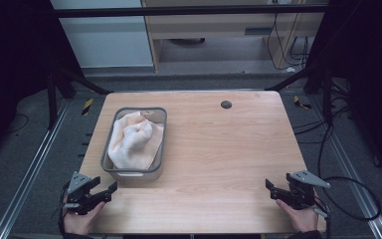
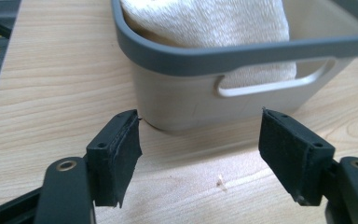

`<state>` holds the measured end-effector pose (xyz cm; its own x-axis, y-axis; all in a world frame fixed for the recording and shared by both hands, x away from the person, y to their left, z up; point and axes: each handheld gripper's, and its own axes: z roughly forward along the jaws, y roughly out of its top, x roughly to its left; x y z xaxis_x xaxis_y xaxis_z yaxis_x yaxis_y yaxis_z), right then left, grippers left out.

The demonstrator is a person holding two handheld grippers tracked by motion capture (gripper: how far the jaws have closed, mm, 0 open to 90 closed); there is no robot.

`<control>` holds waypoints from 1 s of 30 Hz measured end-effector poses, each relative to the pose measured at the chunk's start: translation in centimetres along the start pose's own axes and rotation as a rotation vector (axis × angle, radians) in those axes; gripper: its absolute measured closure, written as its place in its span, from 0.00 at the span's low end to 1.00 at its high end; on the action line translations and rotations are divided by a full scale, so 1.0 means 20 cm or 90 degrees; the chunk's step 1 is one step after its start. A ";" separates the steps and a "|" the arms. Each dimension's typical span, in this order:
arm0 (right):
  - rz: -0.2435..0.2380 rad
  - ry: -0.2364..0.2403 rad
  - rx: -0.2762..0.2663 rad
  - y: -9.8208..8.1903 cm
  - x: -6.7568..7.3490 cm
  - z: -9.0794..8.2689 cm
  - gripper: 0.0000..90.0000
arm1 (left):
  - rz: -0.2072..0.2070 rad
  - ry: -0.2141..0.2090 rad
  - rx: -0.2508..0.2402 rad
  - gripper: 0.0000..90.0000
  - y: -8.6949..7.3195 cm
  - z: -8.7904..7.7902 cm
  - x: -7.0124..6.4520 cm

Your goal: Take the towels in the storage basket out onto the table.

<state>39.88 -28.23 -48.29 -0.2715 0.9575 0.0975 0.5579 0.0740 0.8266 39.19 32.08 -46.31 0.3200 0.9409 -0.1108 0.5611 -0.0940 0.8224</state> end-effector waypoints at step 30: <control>-0.015 0.007 0.001 0.00 0.00 0.01 0.17 | -0.013 -0.033 -0.074 0.34 0.13 -0.12 -0.02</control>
<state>39.90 -28.12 -48.44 -0.2922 0.9526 0.0843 0.5530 0.0964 0.8276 38.68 32.23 -42.85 0.3498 0.9240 -0.1541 0.4765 -0.0339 0.8785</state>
